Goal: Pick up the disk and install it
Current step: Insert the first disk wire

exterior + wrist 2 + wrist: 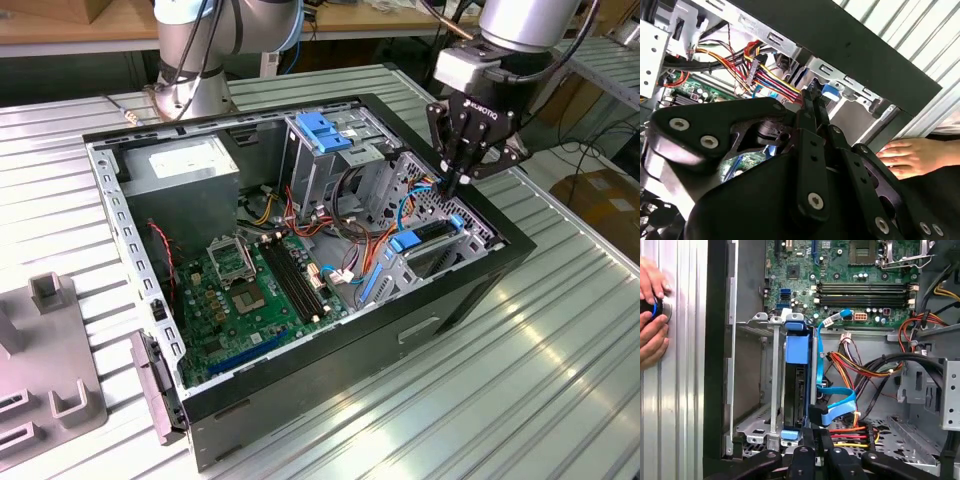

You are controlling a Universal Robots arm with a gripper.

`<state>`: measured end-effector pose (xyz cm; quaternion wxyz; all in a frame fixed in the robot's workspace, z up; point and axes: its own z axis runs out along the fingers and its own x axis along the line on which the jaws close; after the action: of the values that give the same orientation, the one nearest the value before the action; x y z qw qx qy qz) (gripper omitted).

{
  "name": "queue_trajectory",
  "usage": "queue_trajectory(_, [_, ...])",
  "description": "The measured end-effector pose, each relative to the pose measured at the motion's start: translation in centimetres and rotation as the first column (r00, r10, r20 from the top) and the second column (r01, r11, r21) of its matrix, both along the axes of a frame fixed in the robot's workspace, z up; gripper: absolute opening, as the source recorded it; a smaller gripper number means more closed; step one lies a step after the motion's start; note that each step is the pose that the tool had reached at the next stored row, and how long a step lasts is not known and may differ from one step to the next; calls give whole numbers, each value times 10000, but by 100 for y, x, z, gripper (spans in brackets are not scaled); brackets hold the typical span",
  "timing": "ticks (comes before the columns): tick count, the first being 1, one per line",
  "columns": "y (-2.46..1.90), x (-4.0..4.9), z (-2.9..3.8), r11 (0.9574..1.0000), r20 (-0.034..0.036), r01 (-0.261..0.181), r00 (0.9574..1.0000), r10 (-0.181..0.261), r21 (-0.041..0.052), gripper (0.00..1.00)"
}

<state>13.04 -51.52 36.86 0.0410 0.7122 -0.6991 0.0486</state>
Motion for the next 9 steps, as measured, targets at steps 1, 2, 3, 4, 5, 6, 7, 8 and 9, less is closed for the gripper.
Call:
queue_trajectory(1, [-114, 0, 0, 9989, -8, 288, 9996, -288, 369, 16])
queue_trajectory(2, [-164, -62, -21, 9984, 39, 290, 9996, -293, 489, 16])
queue_trajectory(3, [-172, -65, -34, 9980, 68, 290, 9995, -294, 557, 16])
queue_trajectory(4, [-181, -66, -39, 9978, 86, 288, 9995, -294, 594, 16])
queue_trajectory(5, [-193, -67, -44, 9976, 94, 287, 9995, -294, 623, 16])
queue_trajectory(6, [-208, -68, -51, 9975, 100, 287, 9995, -294, 652, 16])
queue_trajectory(7, [-236, -69, -60, 9972, 104, 287, 9995, -294, 686, 16])
queue_trajectory(8, [-247, -76, -73, 9970, 158, 285, 9994, -297, 713, 16])
queue_trajectory(9, [-247, -88, -75, 9971, 246, 277, 9993, -295, 714, 16])
